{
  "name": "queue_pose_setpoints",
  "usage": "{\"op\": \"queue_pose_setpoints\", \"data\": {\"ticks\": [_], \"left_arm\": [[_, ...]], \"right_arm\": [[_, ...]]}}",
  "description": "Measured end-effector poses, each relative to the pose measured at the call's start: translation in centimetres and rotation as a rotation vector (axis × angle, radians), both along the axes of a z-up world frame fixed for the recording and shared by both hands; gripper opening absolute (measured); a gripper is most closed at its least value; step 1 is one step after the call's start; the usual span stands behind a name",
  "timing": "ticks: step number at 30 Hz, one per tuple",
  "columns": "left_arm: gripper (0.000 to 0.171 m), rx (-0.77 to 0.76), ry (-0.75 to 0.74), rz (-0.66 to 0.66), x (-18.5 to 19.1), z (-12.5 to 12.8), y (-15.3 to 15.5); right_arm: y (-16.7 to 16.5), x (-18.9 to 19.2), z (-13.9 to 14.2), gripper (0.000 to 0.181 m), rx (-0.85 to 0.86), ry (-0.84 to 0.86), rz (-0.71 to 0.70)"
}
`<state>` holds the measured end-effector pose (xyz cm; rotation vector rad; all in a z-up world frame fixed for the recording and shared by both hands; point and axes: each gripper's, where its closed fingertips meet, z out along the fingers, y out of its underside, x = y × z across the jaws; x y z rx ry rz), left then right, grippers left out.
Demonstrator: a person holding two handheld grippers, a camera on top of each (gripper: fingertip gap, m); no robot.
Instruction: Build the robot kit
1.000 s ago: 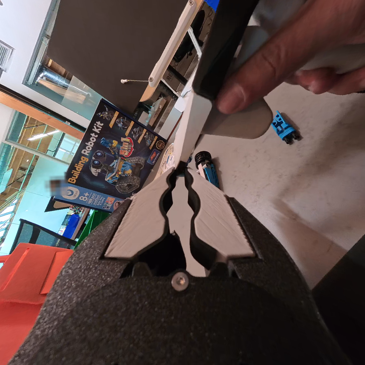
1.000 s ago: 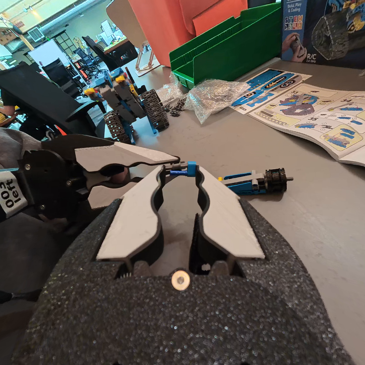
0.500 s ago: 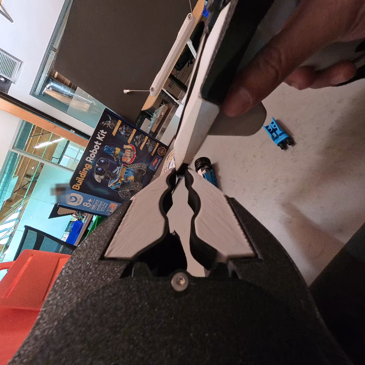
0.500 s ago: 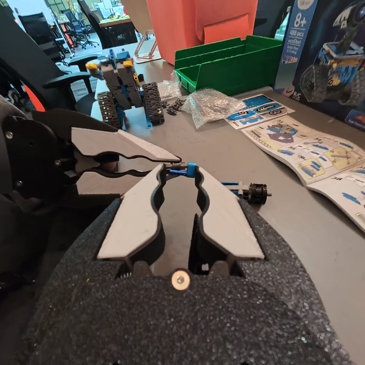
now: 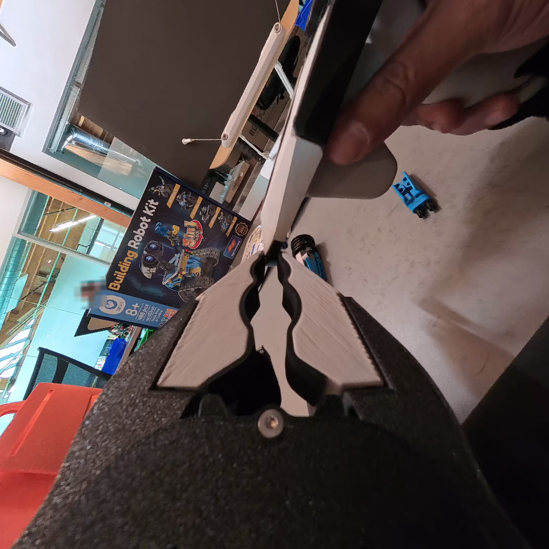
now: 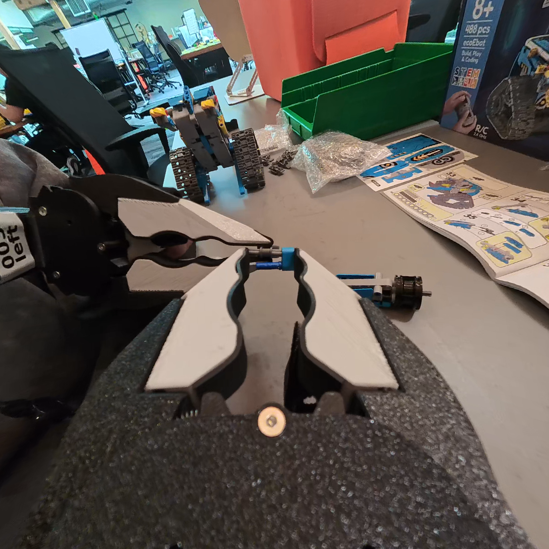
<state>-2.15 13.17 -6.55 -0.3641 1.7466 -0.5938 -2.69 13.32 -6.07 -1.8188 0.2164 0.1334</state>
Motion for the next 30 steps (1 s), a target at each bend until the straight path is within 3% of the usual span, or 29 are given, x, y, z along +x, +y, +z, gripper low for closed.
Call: {"op": "queue_pose_setpoints", "data": {"ticks": [4, 9, 21, 26, 28, 30], "left_arm": [[0.007, 0.019, -0.014, 0.008, 0.1, 0.1, -0.1], [0.007, -0.003, 0.0, -0.014, -0.1, 0.0, -0.3], [0.007, 0.05, -0.046, 0.01, -0.1, 0.3, -0.5], [0.007, -0.09, 0.024, -0.017, 0.3, 0.4, 0.1], [0.007, -0.151, 0.065, -0.013, 0.5, 0.2, 0.6], [0.007, -0.223, 0.105, -0.007, 0.8, 0.1, 1.1]], "right_arm": [[-0.1, 0.1, 0.0, 0.028, -0.019, -0.014, -0.019], [-0.3, -0.3, 0.2, 0.022, -0.056, -0.155, -0.019], [-0.4, -0.5, 0.3, 0.021, -0.024, -0.054, 0.008], [-0.4, 0.1, 0.4, 0.023, 0.028, 0.064, 0.019], [-1.0, 0.8, 1.2, 0.041, 0.081, 0.094, 0.011], [-1.7, 1.1, 1.5, 0.042, 0.106, 0.123, 0.021]]}}
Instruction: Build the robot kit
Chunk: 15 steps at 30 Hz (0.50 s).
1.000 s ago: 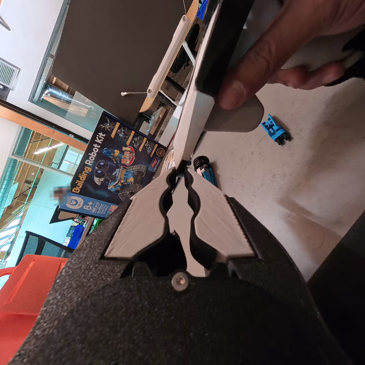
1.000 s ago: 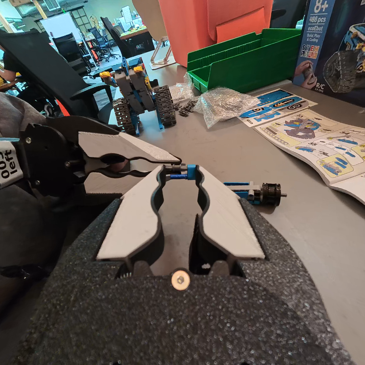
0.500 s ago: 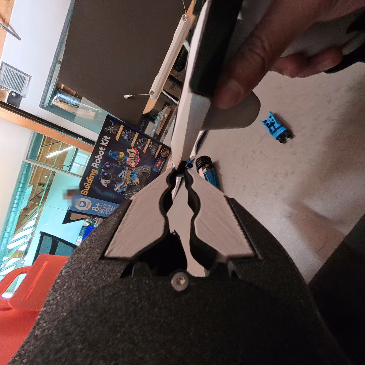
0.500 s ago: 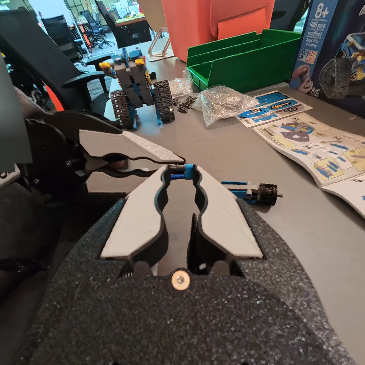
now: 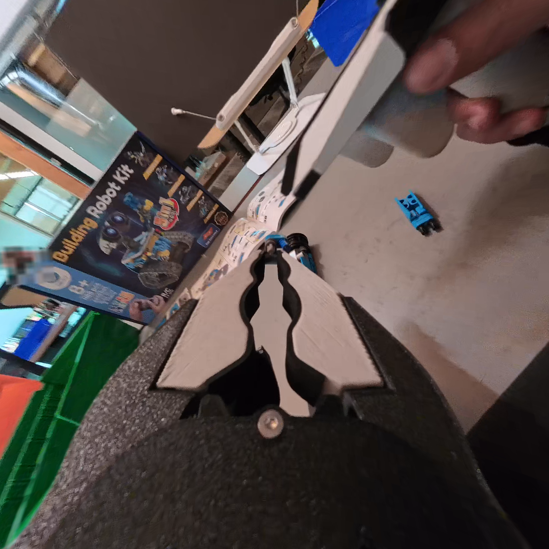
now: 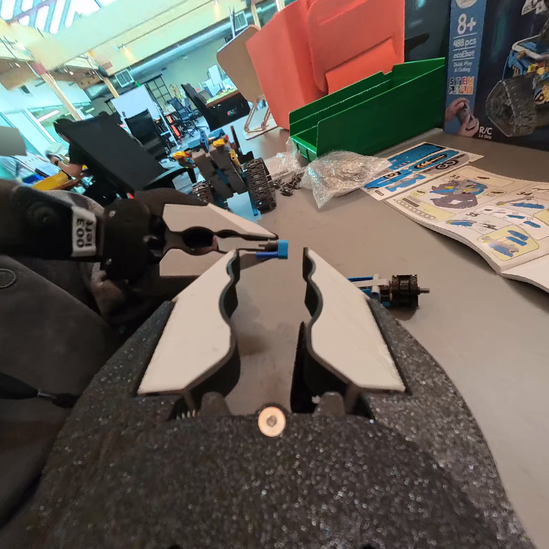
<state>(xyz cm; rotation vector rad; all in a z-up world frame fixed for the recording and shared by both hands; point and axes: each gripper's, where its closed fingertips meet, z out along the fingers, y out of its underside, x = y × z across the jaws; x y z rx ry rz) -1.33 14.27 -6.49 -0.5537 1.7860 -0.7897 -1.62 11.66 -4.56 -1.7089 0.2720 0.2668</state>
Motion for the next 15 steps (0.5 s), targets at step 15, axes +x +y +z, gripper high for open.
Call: {"op": "queue_pose_setpoints", "data": {"ticks": [15], "left_arm": [[0.007, -0.247, 0.082, -0.043, -0.4, 0.8, -1.1]], "right_arm": [[1.6, -0.7, -1.2, 0.025, -0.022, 0.036, 0.01]]}}
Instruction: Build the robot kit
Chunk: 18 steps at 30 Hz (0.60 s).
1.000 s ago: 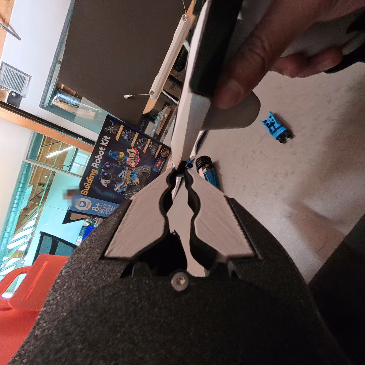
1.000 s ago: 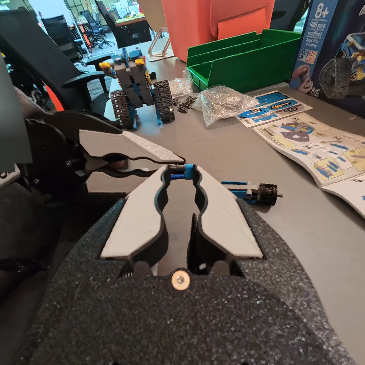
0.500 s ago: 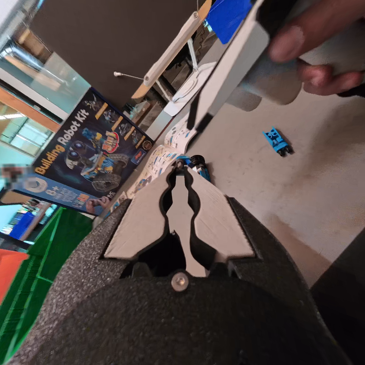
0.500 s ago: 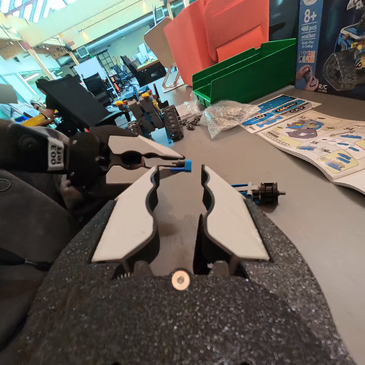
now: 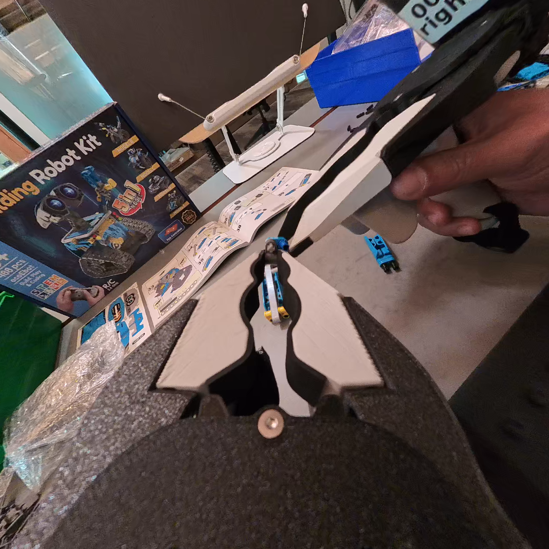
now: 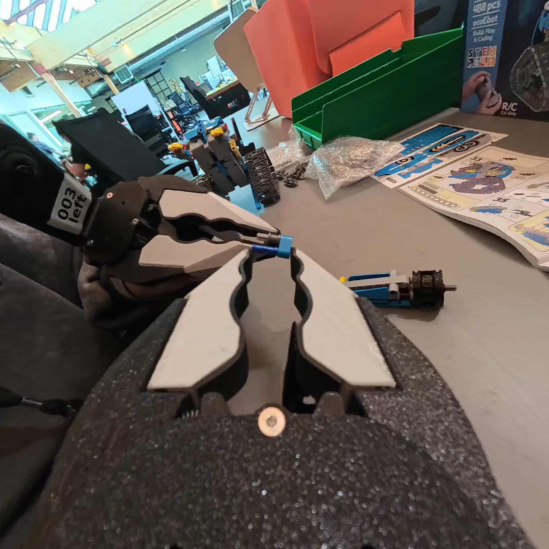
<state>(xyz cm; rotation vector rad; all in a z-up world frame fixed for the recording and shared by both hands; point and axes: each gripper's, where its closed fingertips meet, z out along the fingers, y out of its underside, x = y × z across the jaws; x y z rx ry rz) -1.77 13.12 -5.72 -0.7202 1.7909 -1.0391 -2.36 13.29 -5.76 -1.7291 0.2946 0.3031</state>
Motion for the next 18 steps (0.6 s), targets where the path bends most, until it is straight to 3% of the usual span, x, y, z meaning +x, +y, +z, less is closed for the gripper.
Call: {"op": "queue_pose_setpoints", "data": {"ticks": [11, 15, 18], "left_arm": [[0.007, 0.074, -0.093, 0.021, -0.3, 0.9, -0.6], [0.007, 0.002, -0.064, -0.018, 0.1, 0.9, -1.2], [0.023, -0.056, 0.021, -0.075, 0.4, -0.3, -1.7]], "right_arm": [[-0.5, -0.2, 1.0, 0.024, 0.101, 0.243, 0.064], [-1.0, 0.3, 1.0, 0.023, 0.065, 0.226, 0.059], [-3.2, 3.6, 1.1, 0.024, -0.044, 0.104, -0.011]]}}
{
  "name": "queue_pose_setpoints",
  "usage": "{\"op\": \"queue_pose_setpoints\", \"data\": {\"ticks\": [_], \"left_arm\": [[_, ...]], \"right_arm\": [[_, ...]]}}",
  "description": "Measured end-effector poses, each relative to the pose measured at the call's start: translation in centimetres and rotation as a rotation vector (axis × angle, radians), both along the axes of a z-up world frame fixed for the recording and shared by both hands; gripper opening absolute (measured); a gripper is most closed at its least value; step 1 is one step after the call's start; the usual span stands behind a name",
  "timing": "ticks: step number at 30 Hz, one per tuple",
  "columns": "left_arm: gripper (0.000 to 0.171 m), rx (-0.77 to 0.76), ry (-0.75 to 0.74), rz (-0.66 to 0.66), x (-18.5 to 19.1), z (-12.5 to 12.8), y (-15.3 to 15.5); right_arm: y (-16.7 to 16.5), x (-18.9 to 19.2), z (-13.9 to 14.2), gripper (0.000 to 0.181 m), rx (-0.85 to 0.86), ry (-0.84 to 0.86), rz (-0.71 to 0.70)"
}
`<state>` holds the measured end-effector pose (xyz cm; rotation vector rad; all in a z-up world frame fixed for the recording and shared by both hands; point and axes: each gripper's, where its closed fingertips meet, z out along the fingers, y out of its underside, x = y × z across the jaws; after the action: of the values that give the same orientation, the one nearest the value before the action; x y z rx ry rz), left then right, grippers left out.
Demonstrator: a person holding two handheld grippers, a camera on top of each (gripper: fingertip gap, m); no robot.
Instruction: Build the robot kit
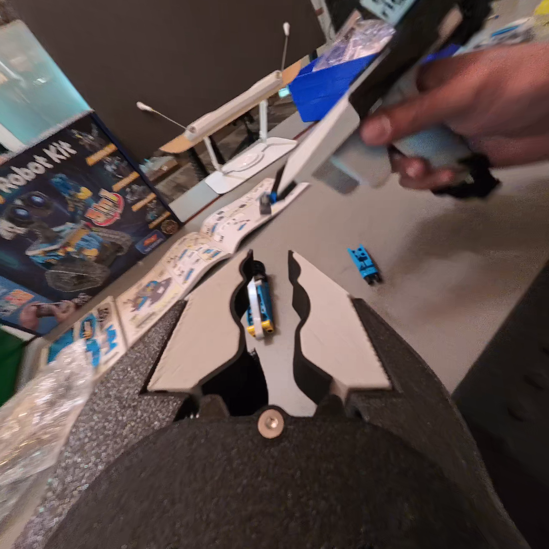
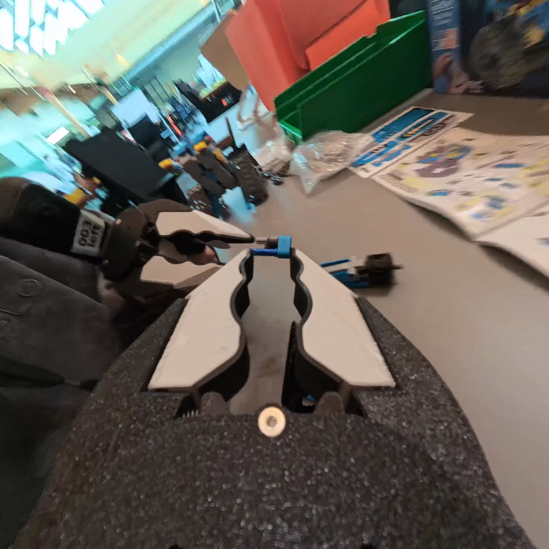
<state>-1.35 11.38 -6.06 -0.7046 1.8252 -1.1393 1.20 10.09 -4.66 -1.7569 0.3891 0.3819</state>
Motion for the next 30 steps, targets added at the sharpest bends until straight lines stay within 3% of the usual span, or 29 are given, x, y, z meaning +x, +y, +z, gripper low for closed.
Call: {"op": "queue_pose_setpoints", "data": {"ticks": [4, 6, 9, 12, 21, 30], "left_arm": [[0.023, -0.133, 0.122, -0.186, -0.8, -0.9, -1.5], [0.023, -0.159, 0.17, -0.252, -1.2, -1.3, -2.1], [0.023, -0.168, 0.214, -0.31, -1.6, -2.0, -2.8], [0.023, -0.157, 0.218, -0.331, -1.9, -2.2, -3.1], [0.023, -0.097, 0.263, -0.323, -2.0, -3.7, -3.3], [0.023, -0.131, 0.353, -0.305, -1.6, -4.7, -3.1]], "right_arm": [[-3.5, 4.9, -1.3, 0.024, -0.222, -0.078, 0.078], [-4.4, 6.7, -2.9, 0.024, -0.23, -0.08, 0.138], [-5.0, 5.8, -4.5, 0.024, -0.156, -0.031, 0.258], [-5.5, 3.7, -6.0, 0.024, -0.243, -0.08, 0.345], [-5.3, 2.5, -5.5, 0.024, -0.172, -0.017, 0.348], [-7.0, 6.1, -5.3, 0.024, -0.209, -0.064, 0.178]]}}
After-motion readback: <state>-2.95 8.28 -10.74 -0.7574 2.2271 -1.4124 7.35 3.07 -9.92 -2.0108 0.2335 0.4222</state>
